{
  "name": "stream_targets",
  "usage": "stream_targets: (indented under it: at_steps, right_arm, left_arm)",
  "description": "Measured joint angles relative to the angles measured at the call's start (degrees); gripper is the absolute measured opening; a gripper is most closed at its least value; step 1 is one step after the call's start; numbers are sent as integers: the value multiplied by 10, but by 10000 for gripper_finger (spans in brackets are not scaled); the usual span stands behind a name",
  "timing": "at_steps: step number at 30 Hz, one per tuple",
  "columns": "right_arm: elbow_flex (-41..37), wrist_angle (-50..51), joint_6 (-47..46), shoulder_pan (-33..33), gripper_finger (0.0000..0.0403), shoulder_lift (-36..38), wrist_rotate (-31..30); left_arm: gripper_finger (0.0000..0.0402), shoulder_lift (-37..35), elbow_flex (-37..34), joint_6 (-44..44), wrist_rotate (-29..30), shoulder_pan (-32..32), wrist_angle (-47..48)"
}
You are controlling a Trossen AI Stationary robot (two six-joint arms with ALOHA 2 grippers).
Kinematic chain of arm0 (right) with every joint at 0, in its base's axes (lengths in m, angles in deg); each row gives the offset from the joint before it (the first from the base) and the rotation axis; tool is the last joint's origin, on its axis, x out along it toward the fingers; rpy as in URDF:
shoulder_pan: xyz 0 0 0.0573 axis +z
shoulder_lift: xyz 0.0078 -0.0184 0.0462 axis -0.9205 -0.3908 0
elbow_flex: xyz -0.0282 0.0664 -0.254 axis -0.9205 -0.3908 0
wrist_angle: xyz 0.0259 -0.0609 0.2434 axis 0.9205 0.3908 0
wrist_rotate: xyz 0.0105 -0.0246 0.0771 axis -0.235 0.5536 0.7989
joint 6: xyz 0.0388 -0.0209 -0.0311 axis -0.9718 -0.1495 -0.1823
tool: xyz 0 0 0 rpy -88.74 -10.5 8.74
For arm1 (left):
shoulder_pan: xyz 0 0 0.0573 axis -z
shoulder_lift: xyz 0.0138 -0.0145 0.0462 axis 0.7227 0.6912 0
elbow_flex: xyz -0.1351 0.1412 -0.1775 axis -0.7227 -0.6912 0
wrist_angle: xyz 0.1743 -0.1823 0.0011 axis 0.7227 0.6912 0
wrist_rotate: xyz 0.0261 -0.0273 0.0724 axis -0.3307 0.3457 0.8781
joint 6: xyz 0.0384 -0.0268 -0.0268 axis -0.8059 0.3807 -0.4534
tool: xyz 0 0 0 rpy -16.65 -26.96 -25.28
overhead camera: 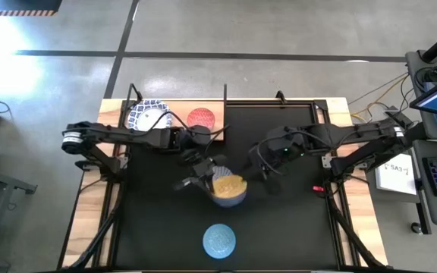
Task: Place and stack bowls onto a shelf
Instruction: Stack the yellow patterned bowl on top of the red patterned bowl on the shelf
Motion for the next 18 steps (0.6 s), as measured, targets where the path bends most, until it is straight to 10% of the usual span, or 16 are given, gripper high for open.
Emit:
stream_targets:
  at_steps: [18]
  right_arm:
    - [-3, 174, -69, 0, 142, 17, -286]
  left_arm:
    - [8, -83, 0, -48, 271, -151, 223]
